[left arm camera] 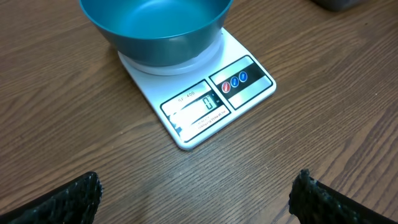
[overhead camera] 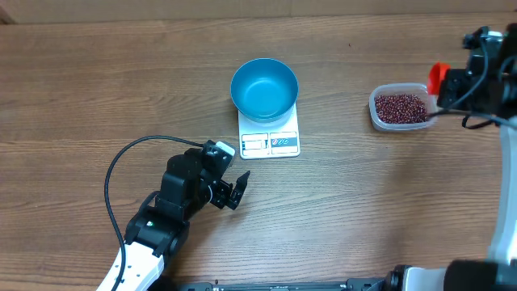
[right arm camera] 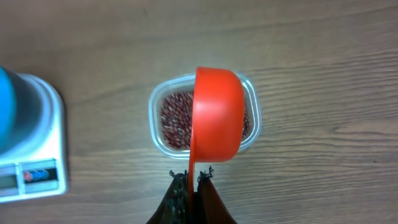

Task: Scoop item into bowl and weigh 150g on scale
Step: 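Lower the red scoop with right gripper into the bean container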

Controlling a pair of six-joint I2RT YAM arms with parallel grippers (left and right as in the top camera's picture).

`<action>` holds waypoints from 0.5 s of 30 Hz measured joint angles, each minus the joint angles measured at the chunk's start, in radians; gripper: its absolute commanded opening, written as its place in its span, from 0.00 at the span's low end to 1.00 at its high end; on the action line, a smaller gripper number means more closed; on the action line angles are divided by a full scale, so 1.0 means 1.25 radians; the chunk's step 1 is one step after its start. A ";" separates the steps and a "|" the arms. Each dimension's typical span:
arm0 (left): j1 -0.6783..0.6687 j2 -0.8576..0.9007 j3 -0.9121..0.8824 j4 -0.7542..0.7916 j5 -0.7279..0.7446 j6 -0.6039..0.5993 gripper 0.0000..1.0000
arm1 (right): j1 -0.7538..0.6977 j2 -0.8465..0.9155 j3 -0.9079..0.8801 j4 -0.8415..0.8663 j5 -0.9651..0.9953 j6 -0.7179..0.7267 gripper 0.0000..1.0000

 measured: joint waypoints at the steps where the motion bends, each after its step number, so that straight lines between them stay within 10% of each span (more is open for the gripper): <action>1: 0.000 0.000 0.000 0.000 0.000 0.000 1.00 | 0.000 0.022 0.000 0.000 0.001 -0.014 0.04; 15: 0.000 0.000 0.000 0.000 0.000 0.000 1.00 | -0.001 0.209 0.000 0.043 0.015 -0.070 0.04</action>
